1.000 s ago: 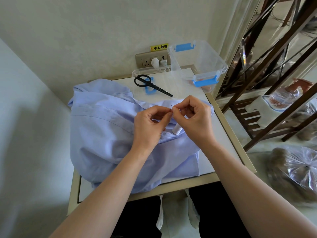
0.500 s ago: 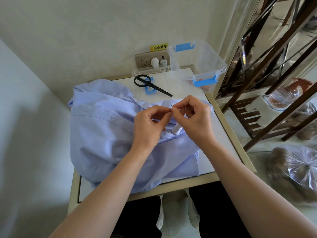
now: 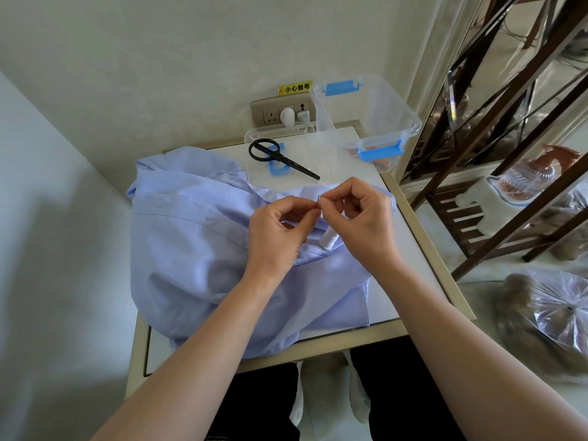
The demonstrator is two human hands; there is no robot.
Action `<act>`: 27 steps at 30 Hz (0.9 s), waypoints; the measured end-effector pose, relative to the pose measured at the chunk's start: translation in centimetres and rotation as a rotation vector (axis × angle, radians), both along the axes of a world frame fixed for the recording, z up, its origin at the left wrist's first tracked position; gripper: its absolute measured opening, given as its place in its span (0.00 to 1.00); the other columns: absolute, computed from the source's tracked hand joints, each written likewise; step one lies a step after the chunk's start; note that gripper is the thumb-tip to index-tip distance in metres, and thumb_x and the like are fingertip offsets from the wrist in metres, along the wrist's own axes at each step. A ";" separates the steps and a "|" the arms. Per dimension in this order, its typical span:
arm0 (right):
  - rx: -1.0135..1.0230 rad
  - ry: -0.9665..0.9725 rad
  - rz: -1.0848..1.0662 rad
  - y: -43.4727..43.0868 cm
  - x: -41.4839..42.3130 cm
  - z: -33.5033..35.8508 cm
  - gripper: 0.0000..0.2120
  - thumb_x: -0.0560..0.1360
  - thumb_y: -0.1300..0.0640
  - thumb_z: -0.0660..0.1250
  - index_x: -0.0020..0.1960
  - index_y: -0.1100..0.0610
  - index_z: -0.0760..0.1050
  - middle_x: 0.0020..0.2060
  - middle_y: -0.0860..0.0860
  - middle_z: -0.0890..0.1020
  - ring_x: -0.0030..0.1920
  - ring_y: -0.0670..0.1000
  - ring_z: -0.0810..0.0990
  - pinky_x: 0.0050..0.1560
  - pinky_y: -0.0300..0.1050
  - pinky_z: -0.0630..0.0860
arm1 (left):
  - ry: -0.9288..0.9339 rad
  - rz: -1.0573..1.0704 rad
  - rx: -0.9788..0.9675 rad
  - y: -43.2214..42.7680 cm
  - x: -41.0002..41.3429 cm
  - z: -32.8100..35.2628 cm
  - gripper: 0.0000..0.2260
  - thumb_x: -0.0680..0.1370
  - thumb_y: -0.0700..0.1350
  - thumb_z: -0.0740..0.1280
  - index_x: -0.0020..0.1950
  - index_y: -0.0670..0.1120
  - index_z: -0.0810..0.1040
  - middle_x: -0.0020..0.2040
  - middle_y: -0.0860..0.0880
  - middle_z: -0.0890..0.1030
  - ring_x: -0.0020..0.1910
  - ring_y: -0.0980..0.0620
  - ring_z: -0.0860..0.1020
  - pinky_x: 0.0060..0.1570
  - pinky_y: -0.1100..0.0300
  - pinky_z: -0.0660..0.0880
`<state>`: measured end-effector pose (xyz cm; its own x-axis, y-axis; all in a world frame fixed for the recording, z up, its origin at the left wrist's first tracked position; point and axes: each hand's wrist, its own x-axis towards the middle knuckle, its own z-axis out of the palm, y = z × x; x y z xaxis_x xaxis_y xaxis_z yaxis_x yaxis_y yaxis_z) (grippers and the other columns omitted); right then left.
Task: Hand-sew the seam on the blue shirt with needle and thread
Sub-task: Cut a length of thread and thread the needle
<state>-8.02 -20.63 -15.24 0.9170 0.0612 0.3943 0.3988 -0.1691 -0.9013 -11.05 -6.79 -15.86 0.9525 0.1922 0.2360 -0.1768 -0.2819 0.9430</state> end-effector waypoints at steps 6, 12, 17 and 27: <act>0.011 0.015 0.004 0.0 0.0 0.0 0.11 0.72 0.63 0.71 0.38 0.49 0.75 0.27 0.42 0.73 0.28 0.43 0.64 0.31 0.34 0.63 | 0.006 0.010 0.003 0.1 0.0 -0.1 0.03 0.76 0.39 0.72 0.48 0.41 0.85 0.41 0.50 0.85 0.41 0.52 0.84 0.43 0.57 0.80; 0.011 0.027 0.009 0.1 0.0 0.0 0.11 0.72 0.62 0.71 0.38 0.47 0.76 0.28 0.41 0.73 0.28 0.44 0.64 0.30 0.36 0.63 | 0.002 0.010 0.002 0.1 0.0 0.0 0.03 0.76 0.39 0.72 0.48 0.41 0.85 0.41 0.50 0.85 0.41 0.52 0.84 0.43 0.58 0.80; 0.006 0.030 0.002 0.0 0.0 0.1 0.12 0.73 0.63 0.71 0.38 0.47 0.76 0.29 0.46 0.75 0.28 0.51 0.66 0.30 0.41 0.65 | 0.002 0.011 -0.005 0.1 0.0 0.0 0.03 0.76 0.39 0.72 0.48 0.41 0.85 0.41 0.49 0.86 0.41 0.50 0.84 0.45 0.56 0.80; 0.023 0.088 0.016 -0.1 0.0 0.2 0.11 0.73 0.64 0.71 0.38 0.49 0.77 0.28 0.46 0.74 0.29 0.52 0.66 0.31 0.46 0.65 | -0.010 0.015 0.023 0.1 0.0 0.0 0.03 0.76 0.40 0.72 0.48 0.42 0.85 0.42 0.50 0.85 0.42 0.52 0.84 0.45 0.57 0.80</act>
